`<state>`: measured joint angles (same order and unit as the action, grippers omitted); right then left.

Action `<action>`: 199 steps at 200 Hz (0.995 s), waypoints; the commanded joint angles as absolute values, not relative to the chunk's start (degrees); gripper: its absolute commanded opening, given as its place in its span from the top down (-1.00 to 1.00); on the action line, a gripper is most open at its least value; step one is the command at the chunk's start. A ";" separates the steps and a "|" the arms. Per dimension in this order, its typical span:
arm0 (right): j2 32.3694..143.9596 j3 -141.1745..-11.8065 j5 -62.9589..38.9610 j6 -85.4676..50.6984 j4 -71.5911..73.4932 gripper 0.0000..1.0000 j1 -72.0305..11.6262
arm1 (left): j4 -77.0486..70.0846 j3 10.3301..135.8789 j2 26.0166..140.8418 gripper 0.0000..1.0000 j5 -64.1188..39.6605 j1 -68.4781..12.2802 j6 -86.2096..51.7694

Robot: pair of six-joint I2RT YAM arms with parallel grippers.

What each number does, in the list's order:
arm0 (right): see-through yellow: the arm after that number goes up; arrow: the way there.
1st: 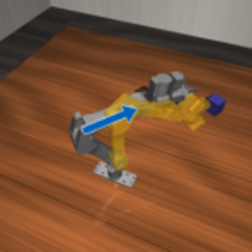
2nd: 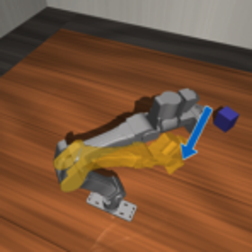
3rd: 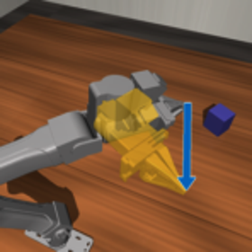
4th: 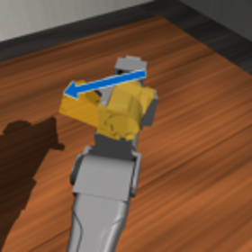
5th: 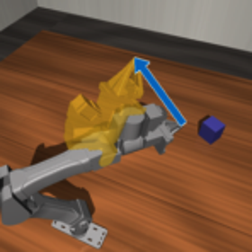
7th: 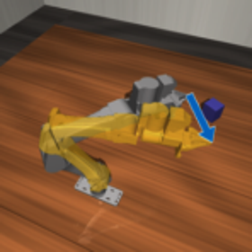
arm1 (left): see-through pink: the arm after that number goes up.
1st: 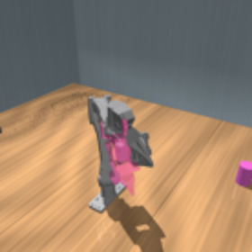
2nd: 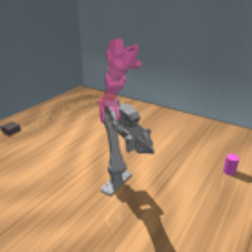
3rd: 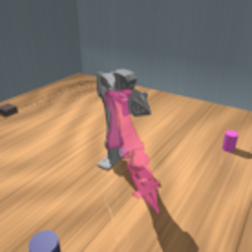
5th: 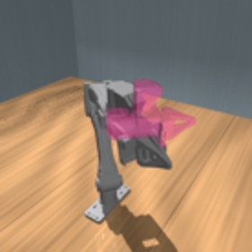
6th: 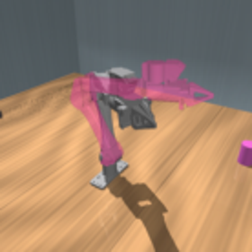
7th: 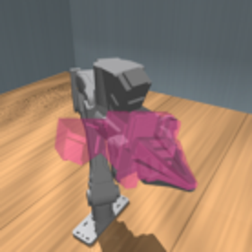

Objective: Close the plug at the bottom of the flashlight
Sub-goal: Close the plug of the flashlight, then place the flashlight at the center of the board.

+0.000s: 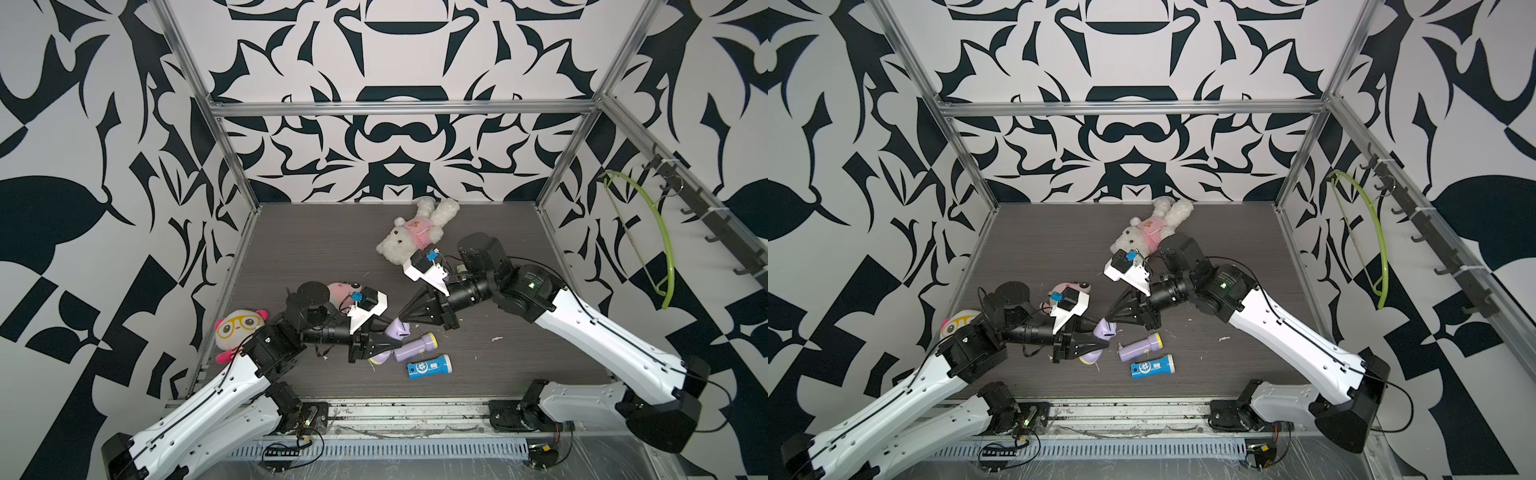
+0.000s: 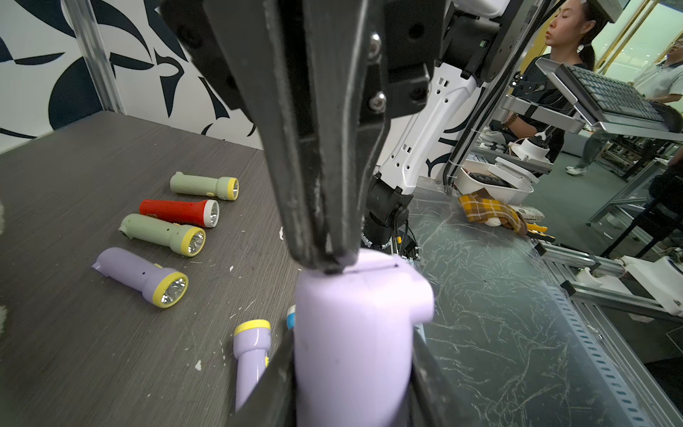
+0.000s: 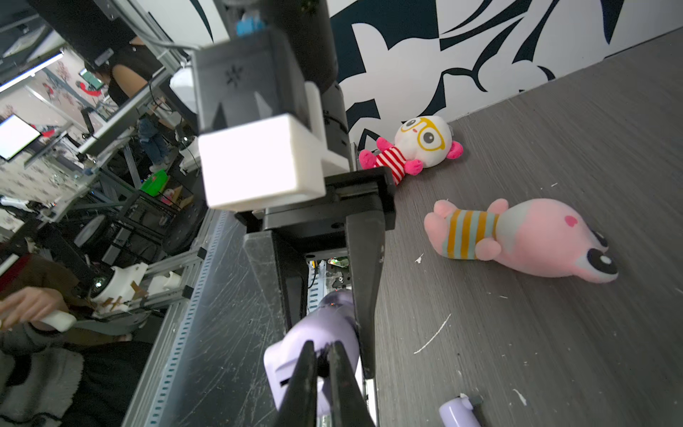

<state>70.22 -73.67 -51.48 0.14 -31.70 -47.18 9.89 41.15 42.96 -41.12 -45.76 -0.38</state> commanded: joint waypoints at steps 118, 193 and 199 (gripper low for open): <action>66.20 -73.14 -8.79 -6.07 -29.97 1.00 -44.38 | 8.62 43.66 43.79 0.55 -33.23 -45.62 -1.77; 60.06 -63.94 15.78 -17.37 -41.94 1.00 -42.82 | 9.13 48.17 57.23 0.56 -13.18 -45.62 -15.03; 59.40 -63.29 16.48 -18.17 -42.69 1.00 -42.76 | 9.58 49.09 58.88 0.56 -12.27 -45.62 -16.24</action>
<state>61.34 -65.25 7.97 -13.15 -38.26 -42.96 9.67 45.01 54.85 -19.79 -45.56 -9.89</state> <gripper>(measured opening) 0.046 0.407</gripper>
